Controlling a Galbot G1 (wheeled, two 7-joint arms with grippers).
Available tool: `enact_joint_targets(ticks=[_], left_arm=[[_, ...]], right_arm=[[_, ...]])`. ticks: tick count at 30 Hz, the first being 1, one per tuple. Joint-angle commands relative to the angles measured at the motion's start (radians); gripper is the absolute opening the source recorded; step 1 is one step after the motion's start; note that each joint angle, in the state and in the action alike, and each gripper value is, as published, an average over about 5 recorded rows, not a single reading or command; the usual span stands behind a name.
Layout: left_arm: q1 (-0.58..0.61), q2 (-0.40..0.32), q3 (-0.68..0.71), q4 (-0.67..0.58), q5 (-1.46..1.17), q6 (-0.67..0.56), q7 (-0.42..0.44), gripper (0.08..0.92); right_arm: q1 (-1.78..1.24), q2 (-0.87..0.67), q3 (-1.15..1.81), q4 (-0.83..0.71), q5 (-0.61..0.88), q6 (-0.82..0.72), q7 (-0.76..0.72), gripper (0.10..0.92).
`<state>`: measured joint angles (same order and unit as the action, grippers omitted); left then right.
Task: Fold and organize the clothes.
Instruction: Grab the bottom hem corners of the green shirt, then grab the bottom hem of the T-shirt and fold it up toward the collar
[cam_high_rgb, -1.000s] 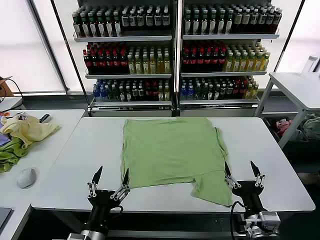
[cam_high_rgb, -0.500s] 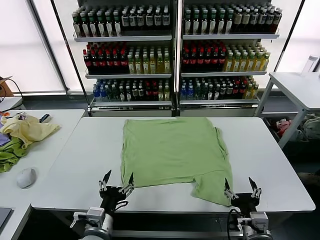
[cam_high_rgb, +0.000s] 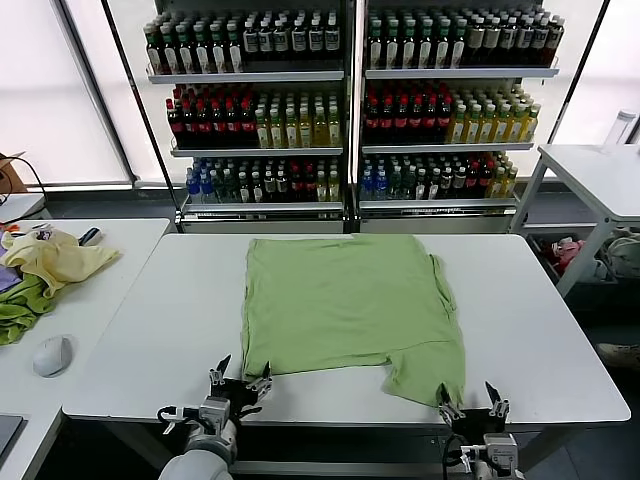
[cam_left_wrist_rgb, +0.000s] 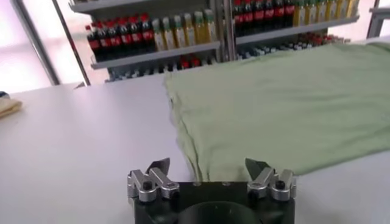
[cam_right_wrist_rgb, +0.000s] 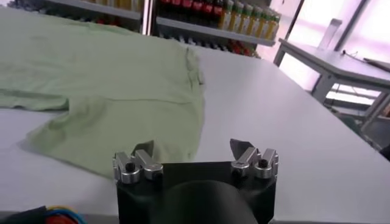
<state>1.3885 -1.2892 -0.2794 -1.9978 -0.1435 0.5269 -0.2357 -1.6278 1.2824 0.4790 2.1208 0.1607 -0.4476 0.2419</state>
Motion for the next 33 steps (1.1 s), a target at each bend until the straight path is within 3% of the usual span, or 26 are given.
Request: enact_joint_targets(ticks=[1,14,20,23,33], left_arm=[[-0.016,0.013,0.010,0.036,-0.018,0.055,-0.001,0.696],[-0.007,0.031,-0.002,0.023,-0.127,0.054,0.010,0.323],[0.011,0.049,-0.018,-0.049,-0.163,0.008,0.021,0.167],[0.020,0.065,-0.030,-0.094,-0.170,-0.028,0.030,0.141],[-0.001,0.134,-0.052,-0.132,-0.229,-0.096,0.059,0.136]], right_arm=[[0.003,0.005,-0.015,-0.023,0.043,-0.024,-0.005,0.699],[-0.009,0.001,-0.006,-0.004,0.118,-0.025,-0.016,0.327],[-0.019,-0.007,0.004,0.032,0.120,0.039,-0.045,0.160],[-0.020,-0.014,0.017,0.056,0.118,0.079,-0.058,0.126],[0.030,-0.068,0.064,0.083,0.146,0.162,-0.074,0.125]])
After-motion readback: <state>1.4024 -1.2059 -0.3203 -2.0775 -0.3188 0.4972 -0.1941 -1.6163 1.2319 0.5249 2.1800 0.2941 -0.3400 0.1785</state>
